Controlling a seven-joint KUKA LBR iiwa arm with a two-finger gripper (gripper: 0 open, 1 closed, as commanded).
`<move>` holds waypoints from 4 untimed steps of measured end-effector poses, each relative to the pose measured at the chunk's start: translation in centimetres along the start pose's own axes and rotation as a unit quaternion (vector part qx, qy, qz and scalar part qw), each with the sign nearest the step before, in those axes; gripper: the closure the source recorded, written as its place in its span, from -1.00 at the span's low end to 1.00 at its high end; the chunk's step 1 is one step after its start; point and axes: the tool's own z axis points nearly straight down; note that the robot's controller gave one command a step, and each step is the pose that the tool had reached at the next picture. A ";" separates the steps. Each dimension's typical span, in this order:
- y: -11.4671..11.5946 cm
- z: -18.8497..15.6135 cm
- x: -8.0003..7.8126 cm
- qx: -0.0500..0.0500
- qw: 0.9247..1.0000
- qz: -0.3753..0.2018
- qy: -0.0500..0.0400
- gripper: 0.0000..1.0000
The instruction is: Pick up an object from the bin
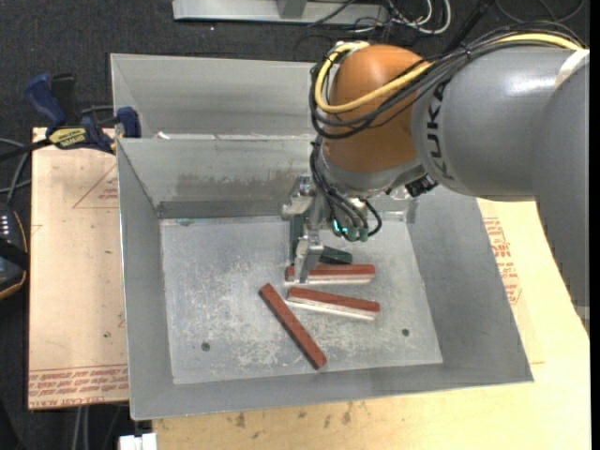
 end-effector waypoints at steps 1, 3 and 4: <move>0.0 -0.4 -0.2 0.000 1.000 0.001 -0.004 -1.00; -8.5 5.4 0.1 0.000 1.000 -0.001 -0.003 -1.00; -8.5 5.2 -0.7 0.000 0.998 0.065 -0.006 -1.00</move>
Offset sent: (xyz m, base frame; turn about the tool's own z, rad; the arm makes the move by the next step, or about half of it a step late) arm -0.0047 -0.0798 -0.0675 0.1194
